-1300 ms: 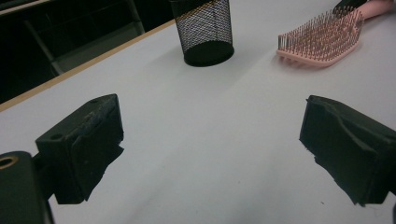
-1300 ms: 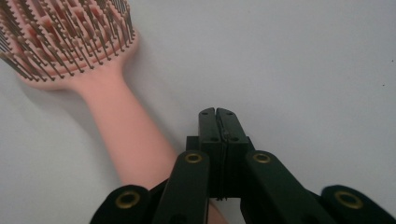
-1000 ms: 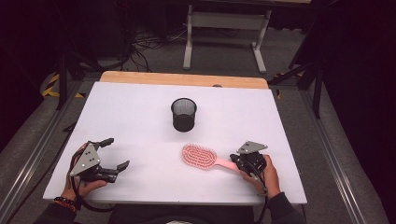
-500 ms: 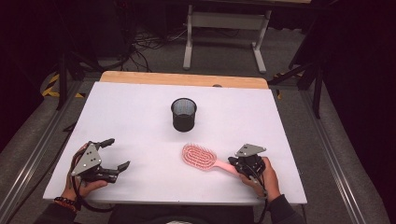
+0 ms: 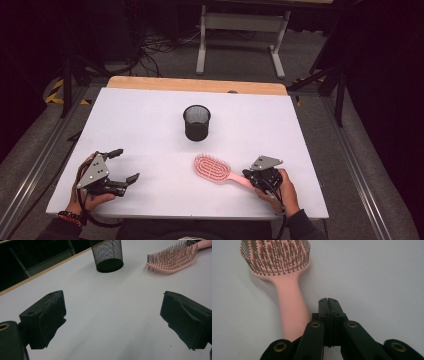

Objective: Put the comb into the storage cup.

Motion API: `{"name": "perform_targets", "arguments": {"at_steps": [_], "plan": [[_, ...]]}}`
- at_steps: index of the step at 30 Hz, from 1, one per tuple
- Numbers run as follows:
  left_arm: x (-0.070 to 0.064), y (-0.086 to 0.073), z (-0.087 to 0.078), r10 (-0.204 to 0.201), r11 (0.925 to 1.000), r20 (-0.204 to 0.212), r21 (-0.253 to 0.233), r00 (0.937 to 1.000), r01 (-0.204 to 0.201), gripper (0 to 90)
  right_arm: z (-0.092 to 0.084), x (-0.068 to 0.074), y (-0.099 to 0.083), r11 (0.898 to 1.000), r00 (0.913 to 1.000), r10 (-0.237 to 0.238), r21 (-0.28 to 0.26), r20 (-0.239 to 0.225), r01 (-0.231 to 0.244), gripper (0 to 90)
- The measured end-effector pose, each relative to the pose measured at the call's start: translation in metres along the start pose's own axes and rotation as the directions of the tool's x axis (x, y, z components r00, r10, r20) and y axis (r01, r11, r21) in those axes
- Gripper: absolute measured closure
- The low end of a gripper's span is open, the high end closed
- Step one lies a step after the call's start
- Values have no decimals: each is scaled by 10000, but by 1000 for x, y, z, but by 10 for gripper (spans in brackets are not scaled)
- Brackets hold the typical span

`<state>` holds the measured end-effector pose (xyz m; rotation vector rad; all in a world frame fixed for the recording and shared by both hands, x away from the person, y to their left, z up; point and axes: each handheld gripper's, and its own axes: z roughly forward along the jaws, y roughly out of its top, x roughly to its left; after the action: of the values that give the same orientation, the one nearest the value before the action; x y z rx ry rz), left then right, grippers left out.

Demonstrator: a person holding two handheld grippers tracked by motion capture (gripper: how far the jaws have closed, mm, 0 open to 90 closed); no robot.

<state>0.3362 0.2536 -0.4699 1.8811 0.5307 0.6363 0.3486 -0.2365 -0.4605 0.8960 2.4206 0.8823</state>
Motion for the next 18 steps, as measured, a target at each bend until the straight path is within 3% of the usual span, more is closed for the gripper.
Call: {"name": "perform_targets", "arguments": {"at_steps": [18], "plan": [[0, 0, 1, 48, 10000, 42, 65, 10000, -48, 73, -1, 11, 1, 9989, 9980, -472, 25, -411, 474, 896]]}}
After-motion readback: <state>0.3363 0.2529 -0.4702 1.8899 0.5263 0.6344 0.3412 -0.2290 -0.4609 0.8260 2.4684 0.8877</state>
